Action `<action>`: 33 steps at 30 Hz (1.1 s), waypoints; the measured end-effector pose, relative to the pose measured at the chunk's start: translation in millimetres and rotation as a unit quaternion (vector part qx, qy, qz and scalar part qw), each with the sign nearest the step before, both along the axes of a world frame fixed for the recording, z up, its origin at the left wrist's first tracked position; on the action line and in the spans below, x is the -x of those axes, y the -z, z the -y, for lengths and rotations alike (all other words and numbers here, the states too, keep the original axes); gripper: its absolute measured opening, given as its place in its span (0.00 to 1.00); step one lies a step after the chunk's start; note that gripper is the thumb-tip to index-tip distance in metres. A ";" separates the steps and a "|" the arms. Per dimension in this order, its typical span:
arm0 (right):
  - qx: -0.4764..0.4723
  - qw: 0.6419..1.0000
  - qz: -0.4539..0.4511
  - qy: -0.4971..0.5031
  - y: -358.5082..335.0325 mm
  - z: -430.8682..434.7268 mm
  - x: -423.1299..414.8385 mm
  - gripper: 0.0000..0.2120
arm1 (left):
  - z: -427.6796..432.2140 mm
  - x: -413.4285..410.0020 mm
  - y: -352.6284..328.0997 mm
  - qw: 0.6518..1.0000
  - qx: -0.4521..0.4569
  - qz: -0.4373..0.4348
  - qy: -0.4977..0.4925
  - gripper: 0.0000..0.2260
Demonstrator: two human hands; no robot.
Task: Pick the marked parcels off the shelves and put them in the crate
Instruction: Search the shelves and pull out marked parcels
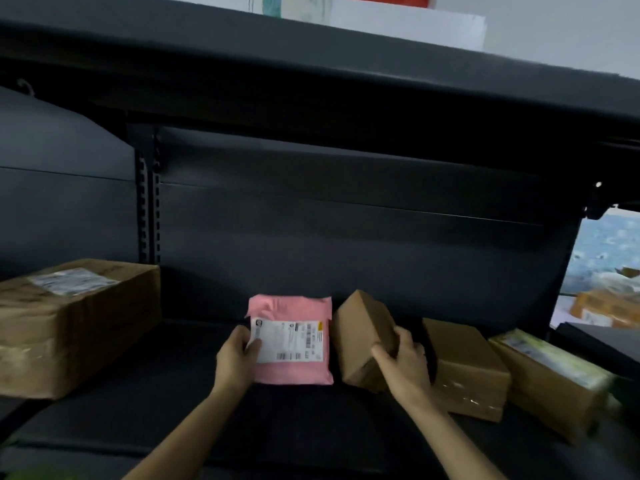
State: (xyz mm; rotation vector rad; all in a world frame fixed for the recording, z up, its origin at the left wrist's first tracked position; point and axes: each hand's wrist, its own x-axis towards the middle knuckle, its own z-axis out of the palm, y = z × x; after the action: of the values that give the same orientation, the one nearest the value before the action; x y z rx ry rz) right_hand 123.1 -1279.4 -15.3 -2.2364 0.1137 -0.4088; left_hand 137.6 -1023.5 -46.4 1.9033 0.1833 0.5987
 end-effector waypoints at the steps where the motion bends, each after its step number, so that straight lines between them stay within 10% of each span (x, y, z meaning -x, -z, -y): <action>1: -0.032 0.999 0.015 -0.010 3.3 -1.1 2.9 0.29 | -1.4 2.6 -0.9 1.000 0.013 0.023 -0.007 0.13; 10: -0.107 0.992 0.039 -0.063 14.2 -21.6 3.0 0.27 | -23.0 12.7 -4.1 0.997 0.018 0.065 -0.032 0.08; 21: -0.199 0.974 0.000 -0.107 12.0 -44.3 -10.1 0.24 | -101.5 10.8 -2.7 0.980 -0.079 -0.128 -0.127 0.04; 26: -0.276 0.952 0.001 -0.131 7.4 -40.7 -5.9 0.16 | -78.1 13.2 -11.1 0.938 -0.283 -0.091 -0.177 0.23; 33: -0.422 0.890 -0.031 -0.171 2.2 -35.0 0.1 0.10 | 35.6 22.8 -23.4 0.974 0.027 -0.134 0.182 0.20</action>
State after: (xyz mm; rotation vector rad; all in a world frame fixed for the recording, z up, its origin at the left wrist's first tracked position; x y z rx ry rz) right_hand 123.0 -1244.4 -17.5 -1.3633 -0.0655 -0.0587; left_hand 114.8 -1059.1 -23.0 1.8974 0.0205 0.0888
